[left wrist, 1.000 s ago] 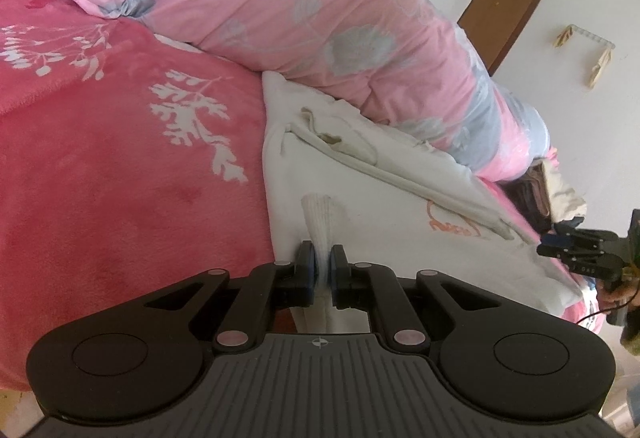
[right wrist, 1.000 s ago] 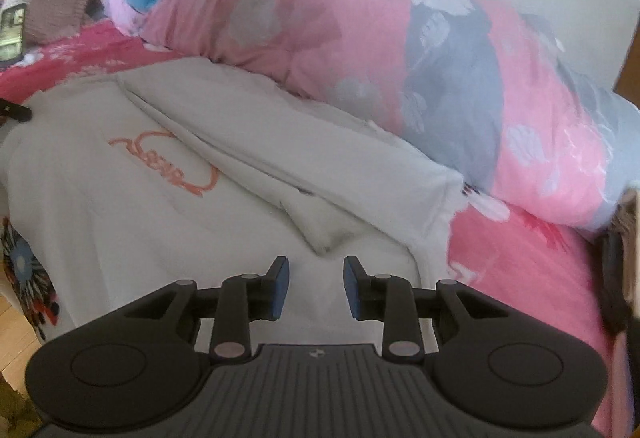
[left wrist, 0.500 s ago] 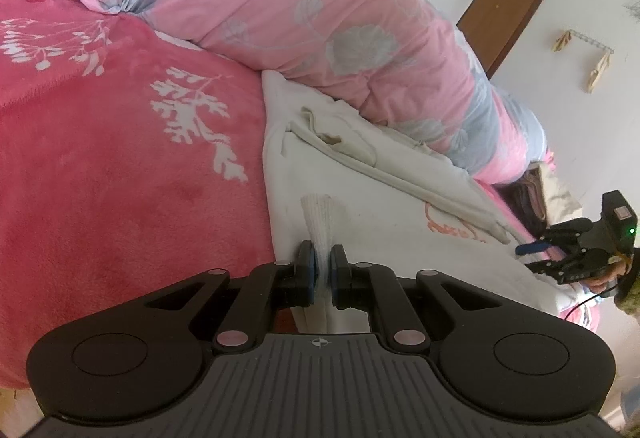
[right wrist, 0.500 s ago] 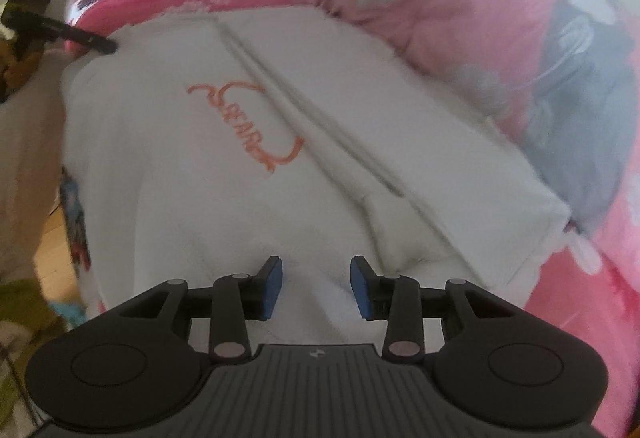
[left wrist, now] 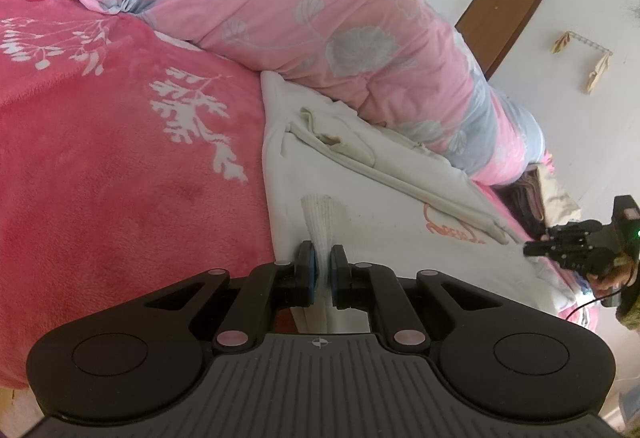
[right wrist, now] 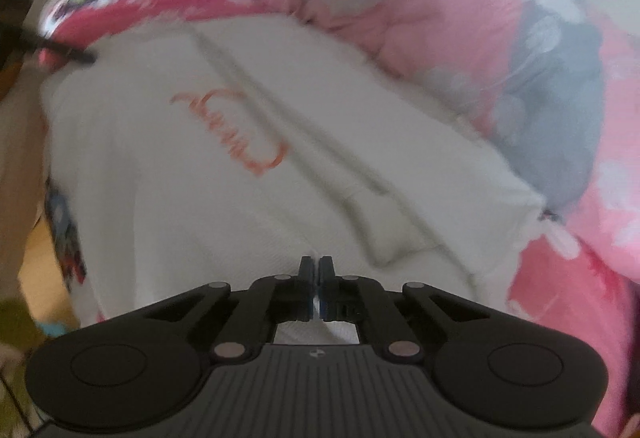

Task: Fold clothes

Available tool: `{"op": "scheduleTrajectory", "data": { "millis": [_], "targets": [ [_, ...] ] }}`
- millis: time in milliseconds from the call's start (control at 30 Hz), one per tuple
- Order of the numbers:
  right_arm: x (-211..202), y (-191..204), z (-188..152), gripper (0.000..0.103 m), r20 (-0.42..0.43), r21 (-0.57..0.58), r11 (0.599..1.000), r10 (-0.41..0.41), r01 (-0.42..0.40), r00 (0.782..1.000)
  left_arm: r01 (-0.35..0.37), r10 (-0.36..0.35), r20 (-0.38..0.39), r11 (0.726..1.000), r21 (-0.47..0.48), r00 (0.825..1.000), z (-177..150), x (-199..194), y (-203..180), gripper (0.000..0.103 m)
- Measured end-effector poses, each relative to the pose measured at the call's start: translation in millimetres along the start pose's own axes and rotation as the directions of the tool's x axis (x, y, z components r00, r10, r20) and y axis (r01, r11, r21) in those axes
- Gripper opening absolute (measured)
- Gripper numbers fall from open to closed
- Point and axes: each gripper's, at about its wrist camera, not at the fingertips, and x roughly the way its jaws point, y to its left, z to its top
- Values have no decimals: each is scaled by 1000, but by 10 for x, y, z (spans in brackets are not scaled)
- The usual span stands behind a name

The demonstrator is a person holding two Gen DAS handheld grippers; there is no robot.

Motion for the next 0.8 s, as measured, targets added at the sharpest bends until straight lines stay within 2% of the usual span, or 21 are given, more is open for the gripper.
{"op": "scheduleTrajectory", "data": {
  "millis": [233, 367, 433, 500, 567, 633, 667, 733, 800],
  "targets": [
    [197, -84, -58, 1, 5, 59, 997, -56, 55, 998, 0, 0, 1, 1000, 0, 1000, -3, 0, -1, 8],
    [300, -180, -116, 1, 13, 182, 979, -95, 91, 995, 0, 0, -1, 1000, 0, 1000, -3, 5, 1, 8],
    [259, -297, -137, 3, 19, 280, 950, -150, 139, 989, 0, 0, -1, 1000, -2, 1000, -1, 2, 4, 8],
    [156, -501, -224, 4, 21, 413, 896, -186, 161, 982, 0, 0, -1, 1000, -2, 1000, 0, 0, 5, 8],
    [-7, -738, -339, 5, 27, 561, 818, -170, 125, 985, -1, 1, 0, 1000, -2, 1000, 0, 3, 4, 8],
    [-138, -859, -439, 7, 32, 641, 762, -139, 86, 990, -1, 1, 0, 1000, -4, 1000, 1, 8, 4, 8],
    [-185, -878, -480, 10, 36, 664, 745, -116, 63, 993, -2, 2, 0, 1000, -3, 1000, 1, 8, 4, 8],
    [-213, -840, -533, 35, 30, 674, 737, -93, 49, 995, -2, 2, 1, 1000, -1, 1000, -2, 9, 1, 8],
    [-206, -792, -569, 40, 18, 666, 745, -78, 46, 997, -3, 3, 2, 1000, -3, 1000, -3, 9, 2, 8]
  ]
}}
